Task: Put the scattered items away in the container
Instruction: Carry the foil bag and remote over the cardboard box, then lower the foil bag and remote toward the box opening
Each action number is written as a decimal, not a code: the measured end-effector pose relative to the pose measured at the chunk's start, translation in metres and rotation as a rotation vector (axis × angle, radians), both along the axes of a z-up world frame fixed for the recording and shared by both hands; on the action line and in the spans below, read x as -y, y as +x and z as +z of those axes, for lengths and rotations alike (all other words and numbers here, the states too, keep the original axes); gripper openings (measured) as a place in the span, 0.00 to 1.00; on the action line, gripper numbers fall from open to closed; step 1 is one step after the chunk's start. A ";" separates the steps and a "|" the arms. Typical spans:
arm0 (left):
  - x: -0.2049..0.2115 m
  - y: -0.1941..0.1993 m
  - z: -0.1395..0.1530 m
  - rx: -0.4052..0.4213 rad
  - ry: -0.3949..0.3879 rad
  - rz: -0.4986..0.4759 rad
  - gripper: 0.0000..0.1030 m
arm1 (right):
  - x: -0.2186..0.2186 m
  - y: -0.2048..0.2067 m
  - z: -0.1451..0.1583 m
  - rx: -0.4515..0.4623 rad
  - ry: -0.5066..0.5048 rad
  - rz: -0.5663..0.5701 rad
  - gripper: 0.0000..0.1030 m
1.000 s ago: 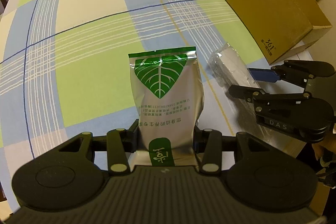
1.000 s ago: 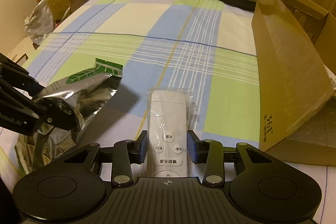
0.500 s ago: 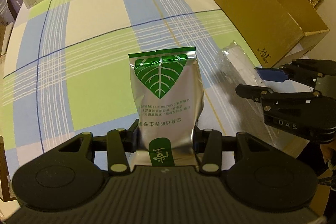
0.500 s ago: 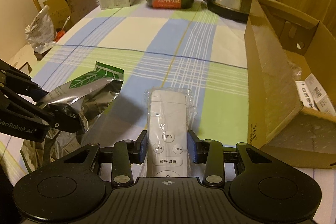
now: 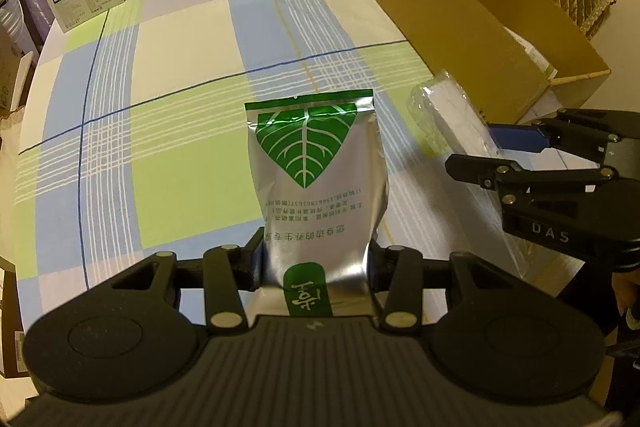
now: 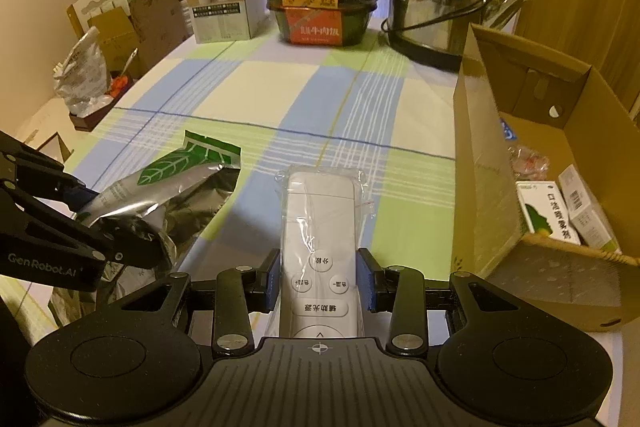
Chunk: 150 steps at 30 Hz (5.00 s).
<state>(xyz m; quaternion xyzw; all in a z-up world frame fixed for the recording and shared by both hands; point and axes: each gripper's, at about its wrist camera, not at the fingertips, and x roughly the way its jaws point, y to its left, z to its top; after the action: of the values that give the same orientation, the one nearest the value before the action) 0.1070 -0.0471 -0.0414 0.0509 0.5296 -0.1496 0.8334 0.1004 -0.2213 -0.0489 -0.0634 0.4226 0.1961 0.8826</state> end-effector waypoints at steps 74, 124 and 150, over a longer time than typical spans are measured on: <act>0.183 0.051 0.111 0.233 -0.156 -0.234 0.38 | 0.168 0.017 0.107 0.216 0.011 -0.286 0.40; 0.221 0.171 0.079 0.195 -0.196 -0.222 0.38 | 0.215 0.106 0.074 0.186 -0.003 -0.325 0.40; 0.238 0.204 0.050 0.080 -0.292 0.155 0.38 | 0.225 0.120 0.056 0.177 0.027 -0.342 0.40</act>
<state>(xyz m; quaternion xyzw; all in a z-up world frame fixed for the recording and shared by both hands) 0.3109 -0.2849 0.0091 -0.1059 0.4709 -0.1581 0.8614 0.2202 -0.4464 0.0073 0.0042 0.3454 0.0423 0.9375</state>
